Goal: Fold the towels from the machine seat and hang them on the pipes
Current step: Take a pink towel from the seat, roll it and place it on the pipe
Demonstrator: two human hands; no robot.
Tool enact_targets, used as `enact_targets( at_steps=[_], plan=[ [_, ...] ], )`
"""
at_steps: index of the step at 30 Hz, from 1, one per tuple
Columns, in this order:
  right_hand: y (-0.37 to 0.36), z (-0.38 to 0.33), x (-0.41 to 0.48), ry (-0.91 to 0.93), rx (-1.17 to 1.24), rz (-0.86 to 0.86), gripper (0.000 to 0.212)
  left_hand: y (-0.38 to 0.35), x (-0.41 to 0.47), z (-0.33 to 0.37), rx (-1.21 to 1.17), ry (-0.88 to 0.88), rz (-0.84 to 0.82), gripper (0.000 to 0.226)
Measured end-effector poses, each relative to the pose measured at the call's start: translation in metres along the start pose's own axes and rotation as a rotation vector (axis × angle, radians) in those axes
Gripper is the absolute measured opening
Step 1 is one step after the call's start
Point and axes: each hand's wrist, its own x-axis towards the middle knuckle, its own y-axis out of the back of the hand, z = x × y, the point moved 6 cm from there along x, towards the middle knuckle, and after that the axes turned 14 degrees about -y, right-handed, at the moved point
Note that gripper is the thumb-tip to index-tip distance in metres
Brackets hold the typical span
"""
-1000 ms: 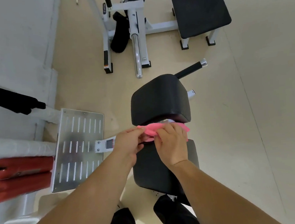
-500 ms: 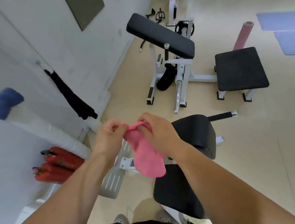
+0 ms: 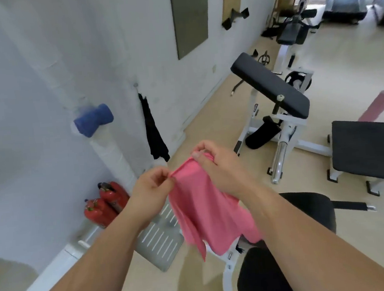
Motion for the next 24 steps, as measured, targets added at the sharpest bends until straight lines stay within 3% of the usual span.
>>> enact_targets(
  at_steps=[4,8,11,12,14,17,24],
  plan=[
    [-0.049,-0.027,0.023,-0.002,-0.093,0.027,0.032,0.064,-0.005,-0.040,0.043,0.033,-0.076,0.026],
    [-0.112,-0.043,0.040,-0.074,-0.190,-0.119,0.020,0.131,-0.018,-0.080,0.101,0.079,-0.140,0.026],
    [-0.164,-0.053,0.049,-0.094,-0.304,-0.200,0.013,0.178,-0.022,-0.108,0.028,0.111,-0.069,0.026],
    [-0.179,-0.058,0.050,-0.109,-0.283,-0.211,0.007,0.193,-0.022,-0.116,-0.003,0.138,-0.022,0.029],
    [-0.206,-0.066,0.051,-0.131,-0.217,-0.217,0.016,0.221,-0.021,-0.127,-0.016,0.140,0.051,0.031],
    [-0.236,-0.077,0.054,-0.155,-0.083,-0.209,0.017,0.258,-0.022,-0.138,0.017,0.086,0.075,0.018],
    [-0.285,-0.088,0.065,-0.225,-0.001,-0.158,0.025,0.304,-0.040,-0.182,0.441,0.031,-0.158,0.013]
  ],
)
